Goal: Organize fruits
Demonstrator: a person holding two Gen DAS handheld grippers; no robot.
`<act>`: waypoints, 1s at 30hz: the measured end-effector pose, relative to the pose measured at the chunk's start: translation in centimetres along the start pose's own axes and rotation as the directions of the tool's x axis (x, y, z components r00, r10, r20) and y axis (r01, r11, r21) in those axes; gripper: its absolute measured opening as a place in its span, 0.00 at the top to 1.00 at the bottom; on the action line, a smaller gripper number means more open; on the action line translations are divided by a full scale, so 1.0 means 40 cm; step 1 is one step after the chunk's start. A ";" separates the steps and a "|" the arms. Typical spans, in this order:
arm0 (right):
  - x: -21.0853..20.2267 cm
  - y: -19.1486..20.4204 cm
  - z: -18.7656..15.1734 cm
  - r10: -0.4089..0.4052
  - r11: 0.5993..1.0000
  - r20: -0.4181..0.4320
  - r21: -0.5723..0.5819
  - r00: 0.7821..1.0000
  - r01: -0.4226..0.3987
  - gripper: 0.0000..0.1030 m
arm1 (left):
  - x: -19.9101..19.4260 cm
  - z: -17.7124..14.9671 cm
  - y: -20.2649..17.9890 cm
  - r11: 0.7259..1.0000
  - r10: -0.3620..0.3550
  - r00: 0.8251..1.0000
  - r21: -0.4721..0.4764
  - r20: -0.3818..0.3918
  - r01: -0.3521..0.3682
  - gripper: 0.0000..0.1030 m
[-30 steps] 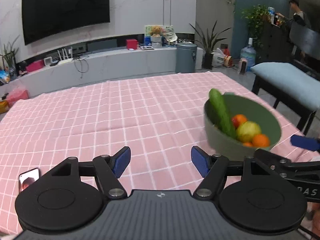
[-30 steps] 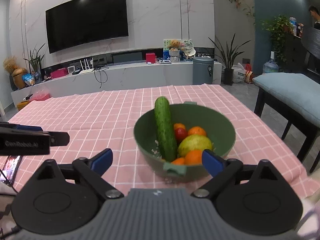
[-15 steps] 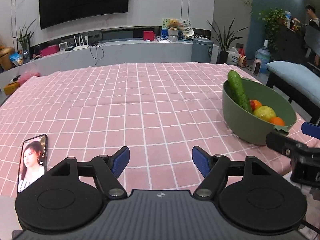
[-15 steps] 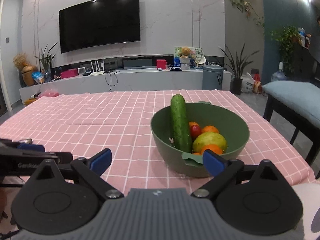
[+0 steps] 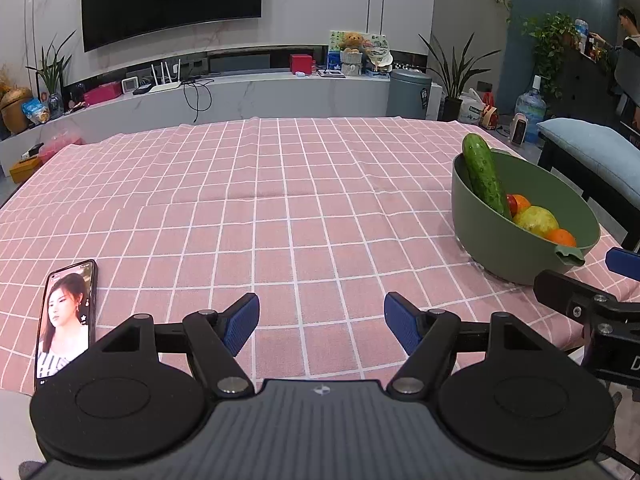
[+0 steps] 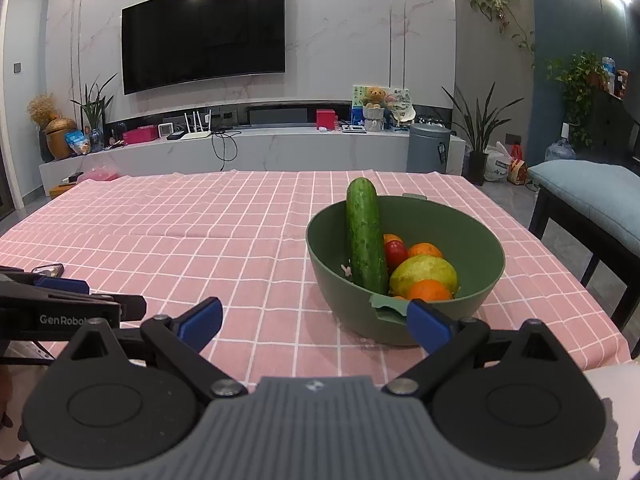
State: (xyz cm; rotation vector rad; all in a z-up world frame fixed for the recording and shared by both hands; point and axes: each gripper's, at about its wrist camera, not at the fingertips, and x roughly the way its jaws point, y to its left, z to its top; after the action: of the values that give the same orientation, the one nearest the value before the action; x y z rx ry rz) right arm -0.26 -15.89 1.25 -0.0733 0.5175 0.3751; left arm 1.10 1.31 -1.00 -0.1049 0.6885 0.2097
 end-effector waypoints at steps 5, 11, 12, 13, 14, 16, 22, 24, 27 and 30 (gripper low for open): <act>0.002 -0.004 0.000 0.004 1.000 -0.003 0.010 1.000 -0.004 0.08 | -0.002 0.002 0.003 1.000 0.001 1.000 -0.001 -0.001 -0.001 0.19; 0.004 -0.006 -0.001 0.005 1.000 -0.006 0.016 1.000 -0.005 0.08 | 0.000 0.002 -0.004 1.000 0.010 1.000 0.014 -0.008 -0.010 0.19; 0.005 -0.007 -0.001 0.006 1.000 -0.007 0.020 1.000 -0.006 0.08 | 0.001 0.003 -0.004 1.000 0.010 1.000 0.016 -0.009 -0.010 0.19; 0.005 -0.007 -0.002 0.006 1.000 -0.008 0.023 1.000 -0.006 0.08 | 0.000 0.003 -0.004 1.000 0.009 1.000 0.018 -0.010 -0.009 0.19; 0.005 -0.008 -0.002 0.006 1.000 -0.008 0.025 1.000 -0.006 0.08 | 0.000 0.003 -0.004 1.000 0.008 1.000 0.019 -0.010 -0.008 0.19; 0.004 -0.009 -0.002 0.006 1.000 -0.007 0.031 1.000 -0.006 0.08 | 0.002 0.005 -0.004 1.000 0.004 1.000 0.023 -0.012 -0.004 0.19; 0.004 -0.009 -0.004 0.003 1.000 -0.003 0.031 1.000 -0.003 0.08 | 0.005 0.005 -0.009 0.999 0.002 1.000 0.037 -0.016 -0.002 0.19; 0.004 -0.009 -0.004 0.003 1.000 -0.003 0.031 1.000 -0.003 0.08 | 0.006 0.005 -0.012 0.999 0.003 1.000 0.041 -0.017 -0.003 0.19; 0.004 -0.010 -0.004 0.003 0.999 -0.002 0.034 1.000 -0.003 0.08 | 0.006 0.006 -0.012 0.999 0.004 1.000 0.045 -0.018 -0.003 0.19; 0.001 -0.010 -0.004 0.003 0.999 -0.002 0.039 1.000 -0.003 0.08 | 0.005 0.006 -0.013 0.999 0.004 1.000 0.044 -0.018 -0.003 0.19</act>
State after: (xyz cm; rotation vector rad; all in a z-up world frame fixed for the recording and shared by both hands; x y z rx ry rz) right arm -0.17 -16.29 1.08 -0.0349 0.5267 0.3673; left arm 1.53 0.89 -0.93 -0.0636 0.7107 0.1973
